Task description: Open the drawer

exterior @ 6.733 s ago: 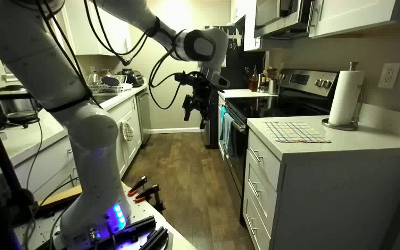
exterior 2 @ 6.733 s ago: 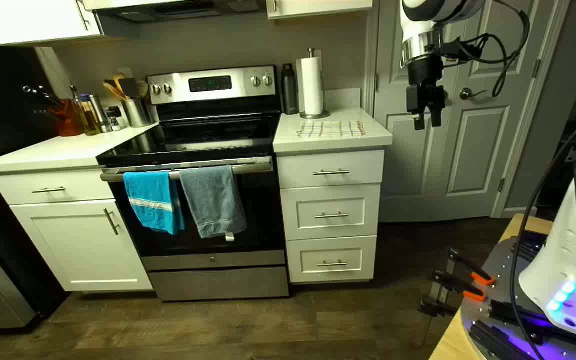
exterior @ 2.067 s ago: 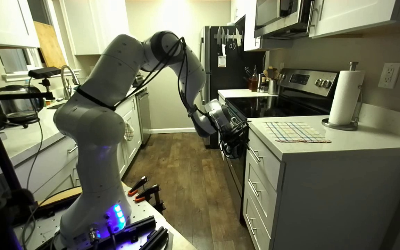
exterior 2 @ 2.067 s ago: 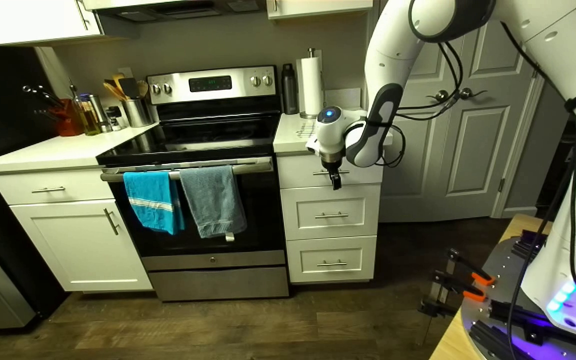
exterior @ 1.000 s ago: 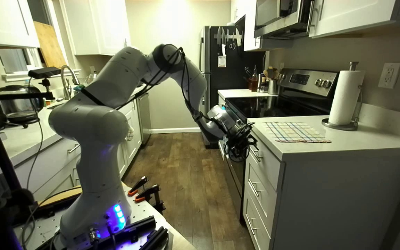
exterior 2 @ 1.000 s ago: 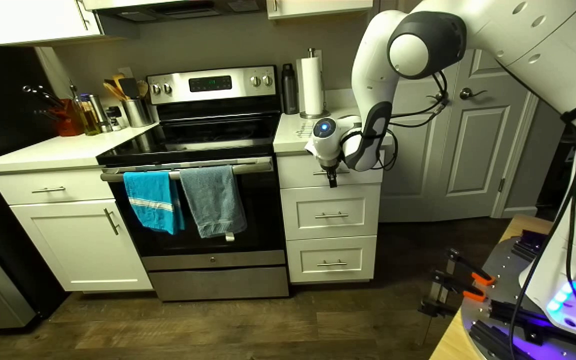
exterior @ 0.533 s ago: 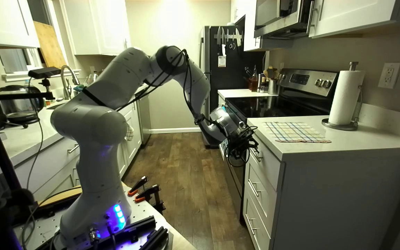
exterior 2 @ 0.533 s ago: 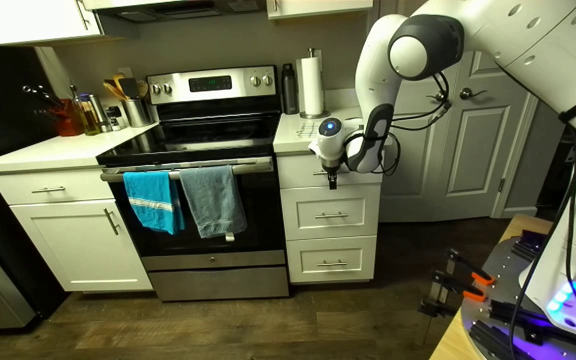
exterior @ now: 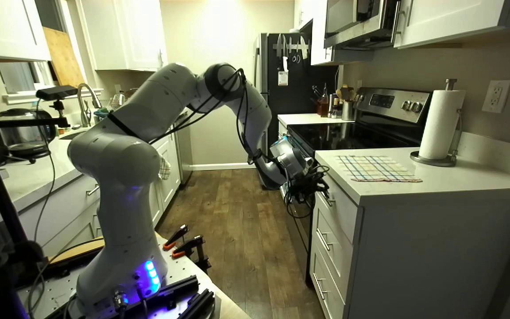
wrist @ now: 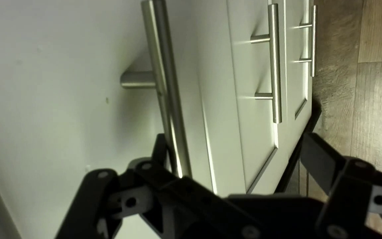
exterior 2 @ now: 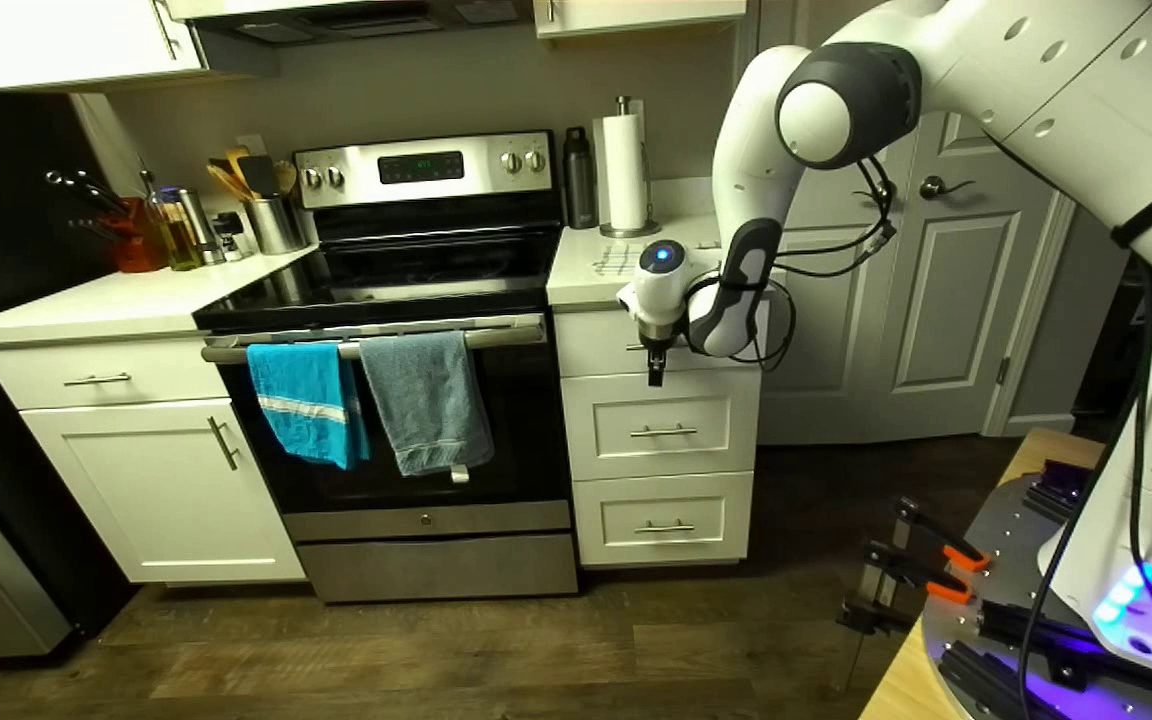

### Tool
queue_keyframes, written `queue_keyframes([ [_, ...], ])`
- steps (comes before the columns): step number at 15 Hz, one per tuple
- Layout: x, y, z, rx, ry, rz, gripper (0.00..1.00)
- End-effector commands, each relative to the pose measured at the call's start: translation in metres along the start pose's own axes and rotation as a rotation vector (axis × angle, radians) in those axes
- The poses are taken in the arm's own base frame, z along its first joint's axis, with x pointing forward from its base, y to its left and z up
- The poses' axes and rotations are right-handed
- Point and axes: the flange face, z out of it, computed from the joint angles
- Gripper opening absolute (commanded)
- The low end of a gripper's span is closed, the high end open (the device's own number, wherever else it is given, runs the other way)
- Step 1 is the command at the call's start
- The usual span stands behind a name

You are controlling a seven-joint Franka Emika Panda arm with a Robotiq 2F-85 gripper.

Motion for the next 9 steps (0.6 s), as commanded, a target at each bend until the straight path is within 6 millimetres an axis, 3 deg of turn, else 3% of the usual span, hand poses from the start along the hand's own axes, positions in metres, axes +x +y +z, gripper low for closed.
queue_keyframes([
  [1, -0.003, 0.0, 0.003, 0.097, 0.002, 0.106, 1.0],
  [9, 0.005, 0.01, 0.01, 0.178, 0.03, 0.215, 1.0],
])
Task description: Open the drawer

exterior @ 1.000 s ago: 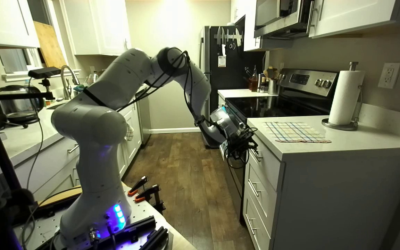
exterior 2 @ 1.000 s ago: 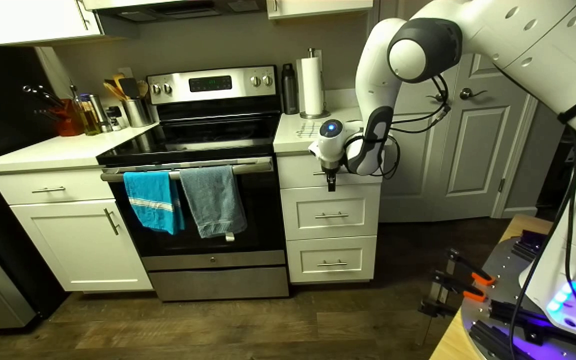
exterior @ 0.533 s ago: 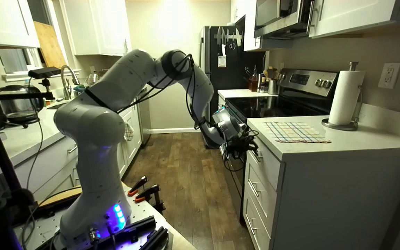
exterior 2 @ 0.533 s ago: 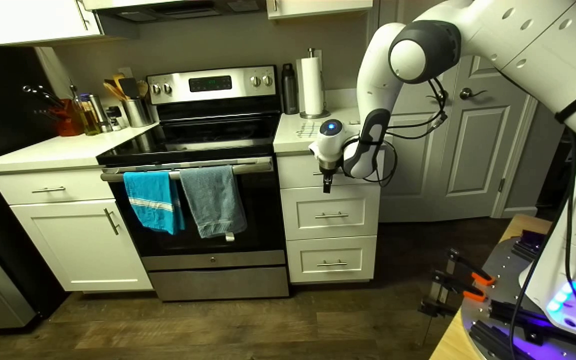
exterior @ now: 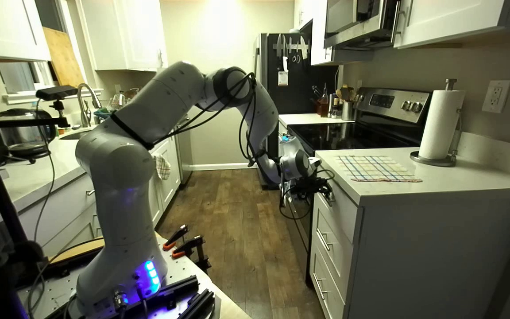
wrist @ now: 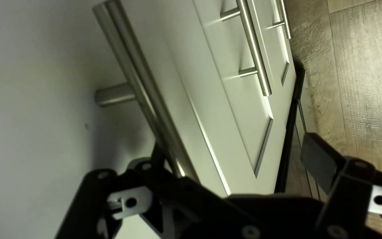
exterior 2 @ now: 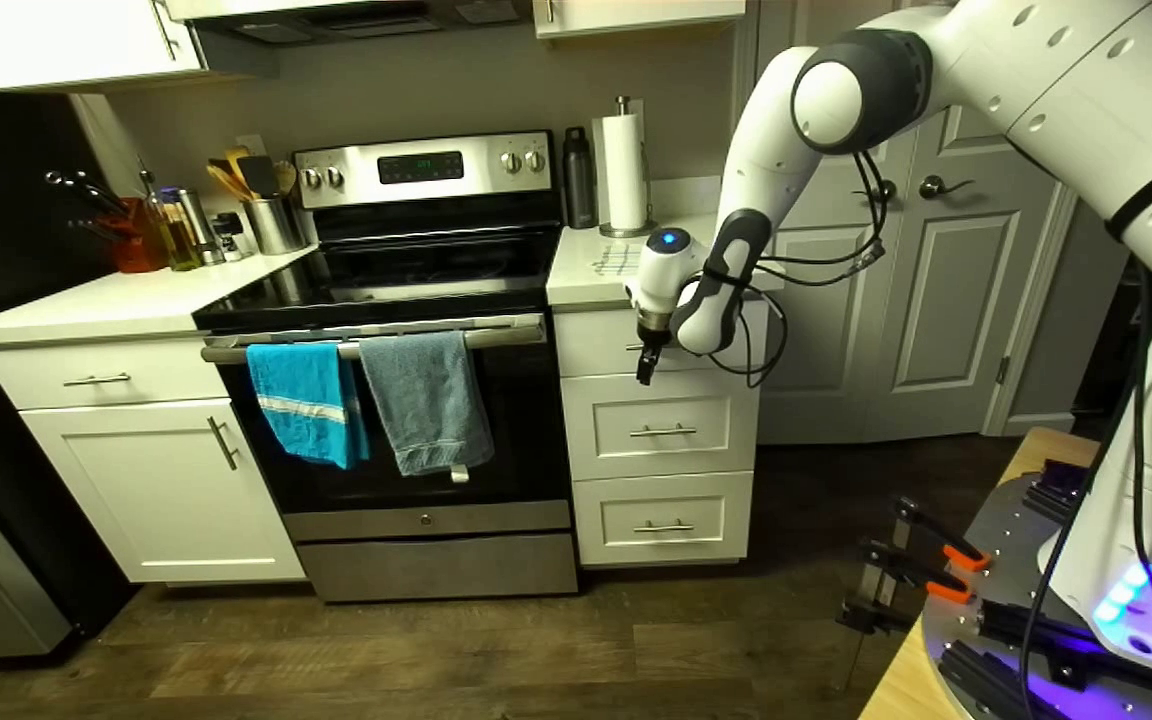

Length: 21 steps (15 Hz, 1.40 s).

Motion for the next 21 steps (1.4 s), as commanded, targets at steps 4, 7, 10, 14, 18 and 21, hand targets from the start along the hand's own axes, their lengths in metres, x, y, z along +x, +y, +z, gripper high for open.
queue_keyframes([
  [4, 0.006, -0.024, 0.008, 0.069, -0.062, -0.081, 1.0],
  [7, 0.011, -0.035, 0.013, 0.061, -0.099, -0.154, 1.0],
  [10, 0.02, -0.048, 0.014, 0.07, -0.123, -0.219, 1.0],
  [14, 0.031, -0.068, 0.015, 0.091, -0.135, -0.283, 1.0],
  [18, 0.032, -0.082, 0.013, 0.117, -0.126, -0.379, 1.0],
  [21, 0.032, -0.085, 0.014, 0.133, -0.131, -0.416, 1.0],
])
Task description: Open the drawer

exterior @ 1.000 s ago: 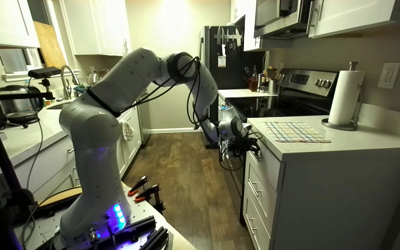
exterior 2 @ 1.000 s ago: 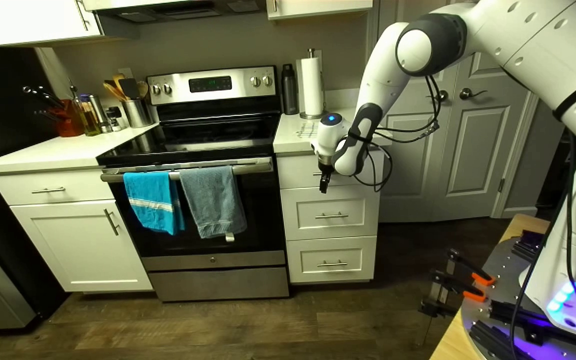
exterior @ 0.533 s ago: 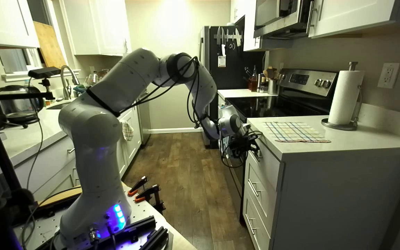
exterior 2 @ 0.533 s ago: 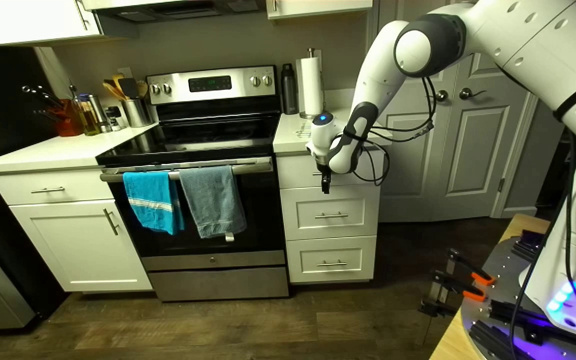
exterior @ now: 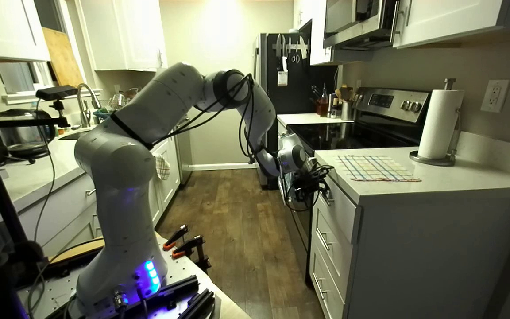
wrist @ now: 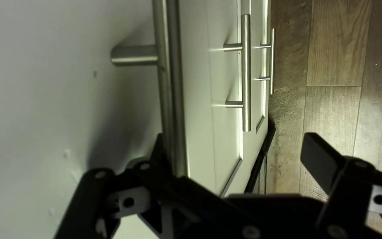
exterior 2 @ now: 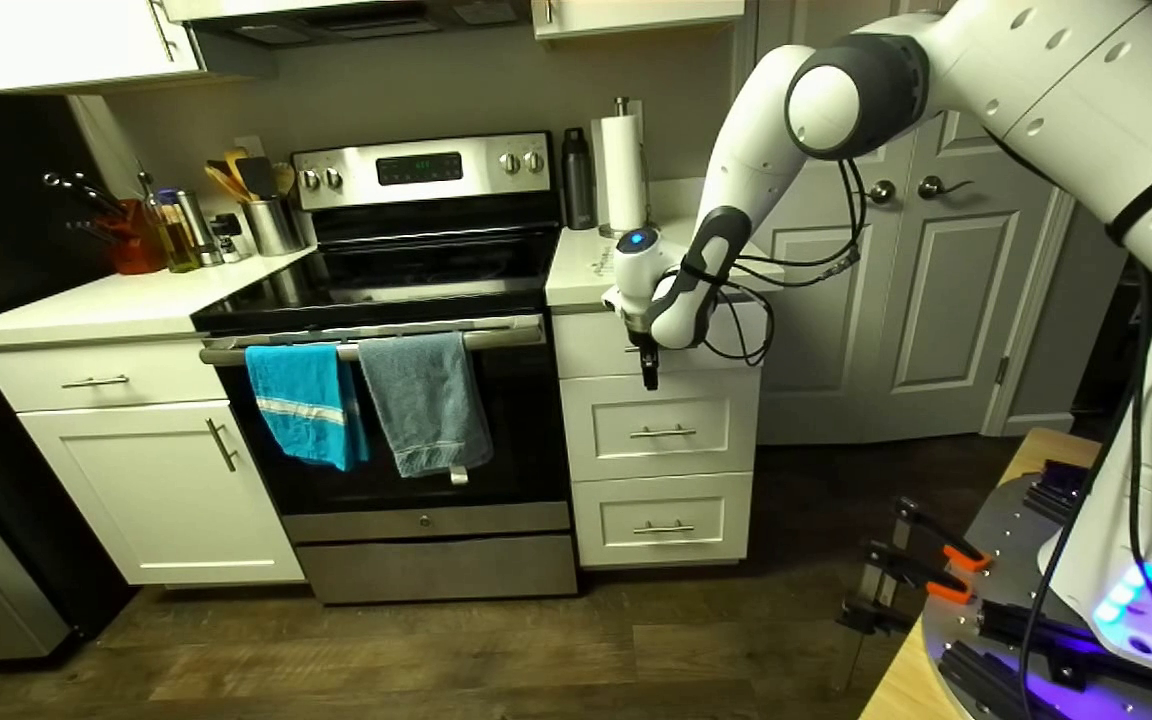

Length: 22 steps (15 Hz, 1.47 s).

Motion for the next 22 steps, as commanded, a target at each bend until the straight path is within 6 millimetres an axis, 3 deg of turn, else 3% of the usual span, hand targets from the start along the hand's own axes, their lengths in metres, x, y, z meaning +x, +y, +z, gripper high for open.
queue_keyframes([
  [1, 0.034, -0.066, 0.01, 0.094, 0.038, -0.117, 1.0],
  [3, 0.034, -0.066, 0.01, 0.098, 0.036, -0.131, 1.0],
  [4, 0.0, 0.001, 0.0, 0.004, -0.005, -0.028, 1.0],
  [18, -0.002, 0.001, -0.001, -0.002, -0.013, -0.027, 1.0],
  [22, 0.01, -0.042, 0.006, 0.015, -0.017, -0.042, 1.0],
])
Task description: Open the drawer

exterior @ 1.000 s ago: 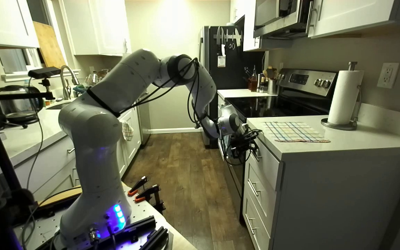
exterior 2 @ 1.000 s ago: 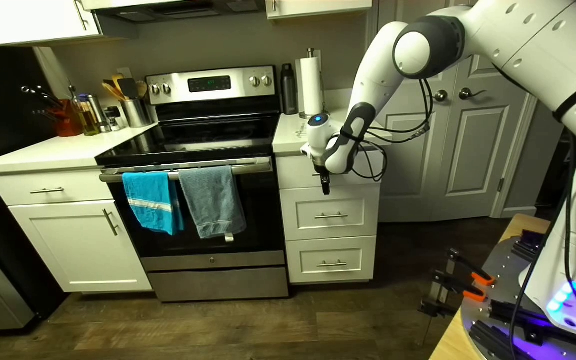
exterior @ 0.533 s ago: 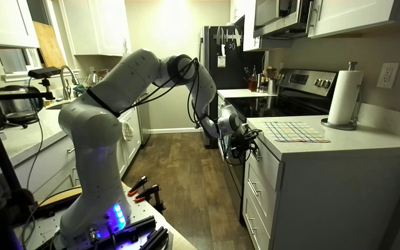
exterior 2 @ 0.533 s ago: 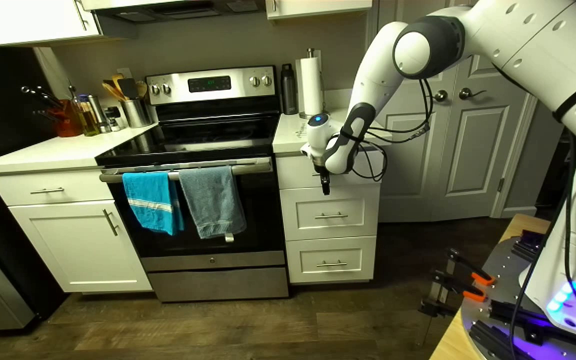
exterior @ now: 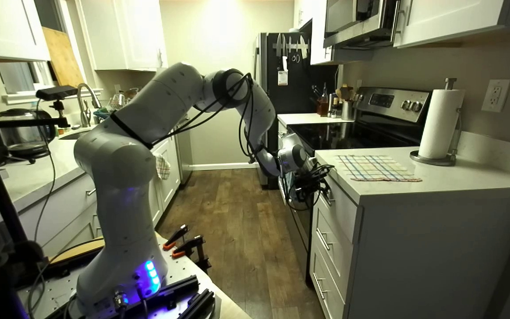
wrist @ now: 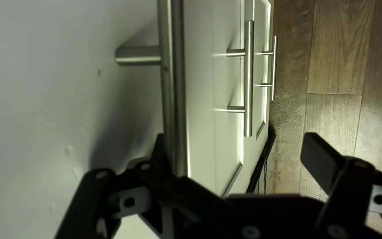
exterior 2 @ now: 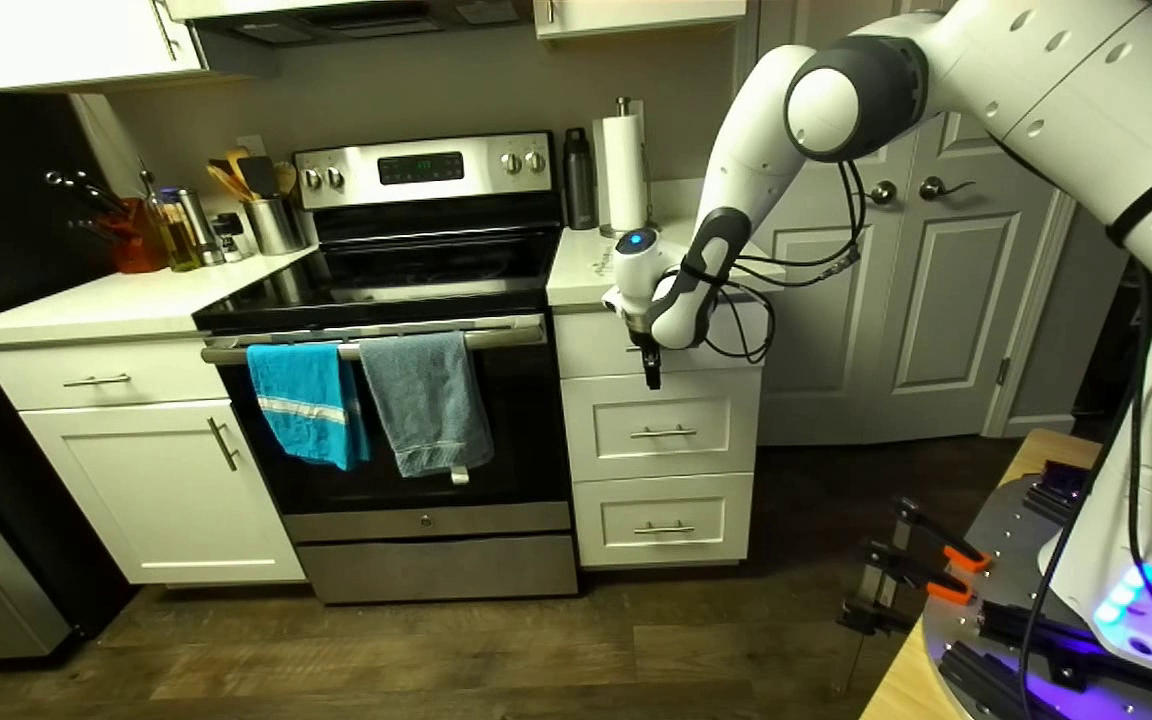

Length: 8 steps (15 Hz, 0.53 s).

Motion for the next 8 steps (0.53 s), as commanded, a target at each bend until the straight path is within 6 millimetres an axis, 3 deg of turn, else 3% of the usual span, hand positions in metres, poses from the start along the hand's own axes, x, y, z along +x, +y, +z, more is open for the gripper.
queue_keyframes([
  [1, 0.015, -0.055, 0.008, 0.03, -0.001, -0.024, 1.0],
  [4, 0.022, -0.073, 0.013, 0.05, 0.006, -0.027, 1.0],
  [8, 0.025, -0.074, 0.008, 0.044, 0.029, -0.061, 1.0],
])
